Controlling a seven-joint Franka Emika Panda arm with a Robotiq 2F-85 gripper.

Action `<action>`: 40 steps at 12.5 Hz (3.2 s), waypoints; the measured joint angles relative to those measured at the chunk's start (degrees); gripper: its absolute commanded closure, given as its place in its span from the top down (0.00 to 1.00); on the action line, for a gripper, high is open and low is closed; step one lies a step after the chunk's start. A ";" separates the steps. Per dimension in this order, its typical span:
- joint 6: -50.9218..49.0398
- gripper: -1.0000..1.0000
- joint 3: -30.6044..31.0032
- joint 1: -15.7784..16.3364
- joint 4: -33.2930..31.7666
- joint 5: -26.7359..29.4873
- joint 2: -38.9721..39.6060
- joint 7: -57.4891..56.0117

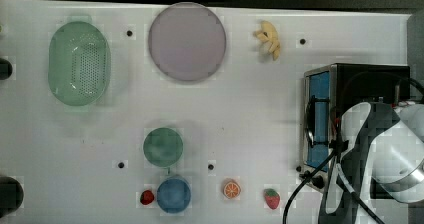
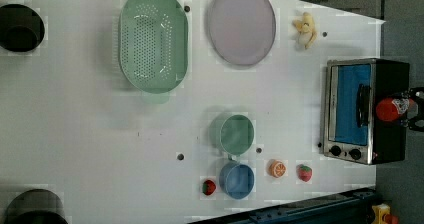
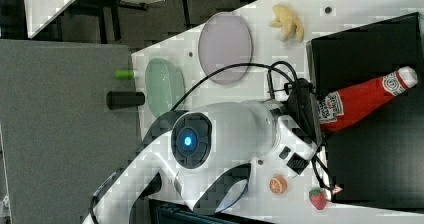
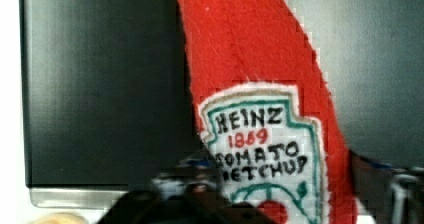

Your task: Pick Ketchup from oven and place it on table.

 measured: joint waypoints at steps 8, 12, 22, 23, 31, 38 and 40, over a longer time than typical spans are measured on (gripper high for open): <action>-10.09 0.65 -0.31 0.08 6.55 -7.22 -3.09 0.01; -21.33 0.65 6.01 1.02 19.86 -7.99 -9.14 0.01; -28.42 0.65 30.32 11.66 14.38 -8.70 -10.96 0.02; -26.52 0.65 30.70 12.98 11.08 -8.83 -10.11 0.03; 0.45 0.65 25.20 9.58 -15.83 -9.31 -5.70 0.04; 23.11 0.90 25.94 8.22 -21.77 -8.56 4.81 0.04; 26.24 1.00 26.08 8.80 -23.11 -8.62 4.66 0.04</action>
